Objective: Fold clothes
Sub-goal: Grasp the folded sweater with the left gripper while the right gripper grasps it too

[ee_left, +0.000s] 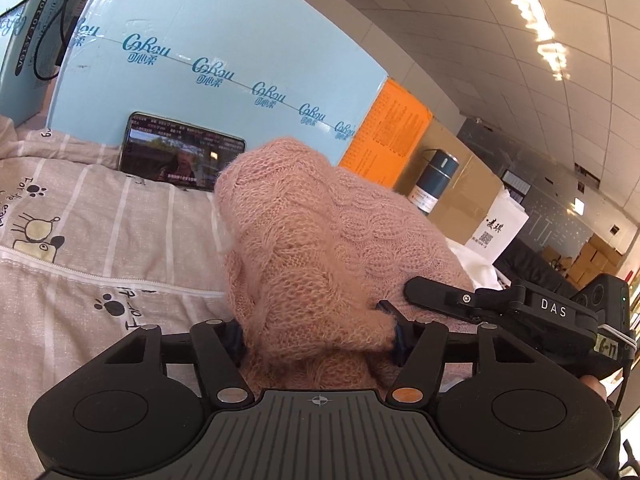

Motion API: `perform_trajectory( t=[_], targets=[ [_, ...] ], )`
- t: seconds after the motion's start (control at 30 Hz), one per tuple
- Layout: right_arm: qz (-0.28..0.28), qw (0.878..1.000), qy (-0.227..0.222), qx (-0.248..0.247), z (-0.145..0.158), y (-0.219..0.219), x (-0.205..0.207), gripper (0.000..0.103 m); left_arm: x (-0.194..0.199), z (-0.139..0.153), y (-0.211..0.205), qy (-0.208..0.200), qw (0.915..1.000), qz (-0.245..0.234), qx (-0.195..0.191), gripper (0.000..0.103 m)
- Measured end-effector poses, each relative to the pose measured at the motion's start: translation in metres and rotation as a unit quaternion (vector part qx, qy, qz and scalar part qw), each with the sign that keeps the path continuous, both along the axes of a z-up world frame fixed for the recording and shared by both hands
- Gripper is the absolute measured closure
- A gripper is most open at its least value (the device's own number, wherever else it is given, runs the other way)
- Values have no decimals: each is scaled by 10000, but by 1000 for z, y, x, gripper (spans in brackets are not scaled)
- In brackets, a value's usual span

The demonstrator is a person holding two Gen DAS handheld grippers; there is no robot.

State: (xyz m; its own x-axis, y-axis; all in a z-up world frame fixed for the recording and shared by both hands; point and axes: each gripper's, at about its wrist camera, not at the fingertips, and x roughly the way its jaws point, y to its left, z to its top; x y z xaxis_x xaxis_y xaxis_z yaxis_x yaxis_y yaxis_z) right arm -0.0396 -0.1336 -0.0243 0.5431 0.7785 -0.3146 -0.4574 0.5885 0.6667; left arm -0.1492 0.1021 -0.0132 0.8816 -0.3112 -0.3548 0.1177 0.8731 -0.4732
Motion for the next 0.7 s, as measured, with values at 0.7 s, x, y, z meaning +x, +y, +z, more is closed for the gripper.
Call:
perform_trajectory(
  t=[0.7],
  targets=[
    [-1832, 9790, -888, -110, 35, -148, -6, 45, 117, 11, -123, -661, 9837, -1445, -847, 44]
  ],
)
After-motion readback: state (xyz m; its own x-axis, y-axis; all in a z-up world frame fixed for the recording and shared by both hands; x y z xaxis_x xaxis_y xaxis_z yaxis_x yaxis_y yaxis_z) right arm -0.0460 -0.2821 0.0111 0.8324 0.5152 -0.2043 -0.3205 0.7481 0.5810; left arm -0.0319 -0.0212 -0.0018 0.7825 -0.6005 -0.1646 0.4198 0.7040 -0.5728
